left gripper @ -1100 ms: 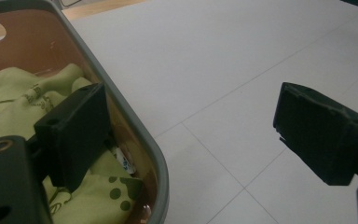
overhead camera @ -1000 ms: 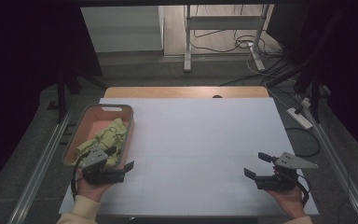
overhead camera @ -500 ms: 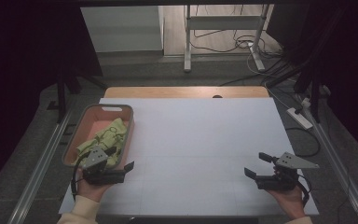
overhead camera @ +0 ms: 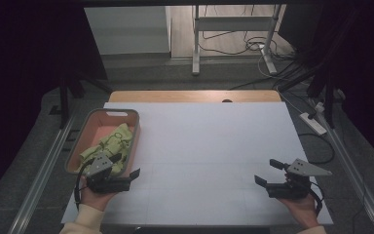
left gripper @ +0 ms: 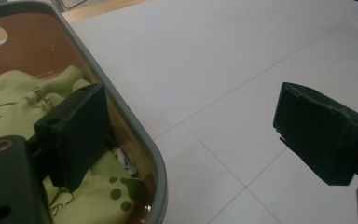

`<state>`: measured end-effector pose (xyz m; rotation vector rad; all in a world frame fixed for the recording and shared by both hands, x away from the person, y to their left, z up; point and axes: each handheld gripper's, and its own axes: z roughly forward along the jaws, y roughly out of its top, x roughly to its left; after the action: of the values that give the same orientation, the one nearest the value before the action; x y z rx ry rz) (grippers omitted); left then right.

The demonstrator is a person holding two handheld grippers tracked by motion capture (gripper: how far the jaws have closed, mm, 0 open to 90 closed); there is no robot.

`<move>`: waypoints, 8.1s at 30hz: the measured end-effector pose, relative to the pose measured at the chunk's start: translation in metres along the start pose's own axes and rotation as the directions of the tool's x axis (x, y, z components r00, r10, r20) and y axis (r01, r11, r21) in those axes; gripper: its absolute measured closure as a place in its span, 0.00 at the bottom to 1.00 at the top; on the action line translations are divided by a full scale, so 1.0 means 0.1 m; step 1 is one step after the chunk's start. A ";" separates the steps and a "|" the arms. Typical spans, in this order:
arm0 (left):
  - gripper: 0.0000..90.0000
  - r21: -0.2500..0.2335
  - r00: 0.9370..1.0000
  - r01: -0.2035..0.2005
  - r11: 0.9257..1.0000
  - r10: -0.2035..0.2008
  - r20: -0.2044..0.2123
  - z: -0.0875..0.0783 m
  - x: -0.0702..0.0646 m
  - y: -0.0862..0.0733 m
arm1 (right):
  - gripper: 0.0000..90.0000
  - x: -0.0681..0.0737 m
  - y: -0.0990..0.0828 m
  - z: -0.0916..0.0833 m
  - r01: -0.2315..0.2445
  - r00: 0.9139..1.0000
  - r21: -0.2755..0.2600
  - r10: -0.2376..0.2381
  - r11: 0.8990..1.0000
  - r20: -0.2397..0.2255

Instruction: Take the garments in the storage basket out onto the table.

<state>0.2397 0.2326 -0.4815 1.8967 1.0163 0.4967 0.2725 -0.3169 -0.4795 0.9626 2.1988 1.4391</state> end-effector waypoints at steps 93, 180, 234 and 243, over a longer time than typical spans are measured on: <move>0.17 0.174 0.999 0.029 0.984 -0.027 -0.018 0.03 0.63 0.81 | 0.15 -0.04 -0.01 0.01 0.003 1.000 0.027 -0.003 1.000 0.031; 0.17 0.575 0.990 0.131 0.808 -0.080 -0.113 0.72 1.32 0.38 | 0.15 -0.04 -0.04 0.06 0.006 1.000 0.056 -0.008 0.998 0.027; 0.74 0.473 0.988 0.151 0.868 -0.120 -0.097 0.38 1.18 0.52 | 0.16 -0.03 -0.04 0.06 0.014 0.999 0.061 -0.016 0.998 0.036; 0.74 0.377 0.982 0.185 0.907 -0.153 -0.114 0.23 1.14 0.51 | 0.16 -0.03 -0.04 0.06 0.015 0.999 0.062 -0.017 0.998 0.034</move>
<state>0.3447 0.2999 -0.4564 2.1180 1.4026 0.2867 0.2771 -0.3156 -0.4861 0.9801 2.2326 1.3455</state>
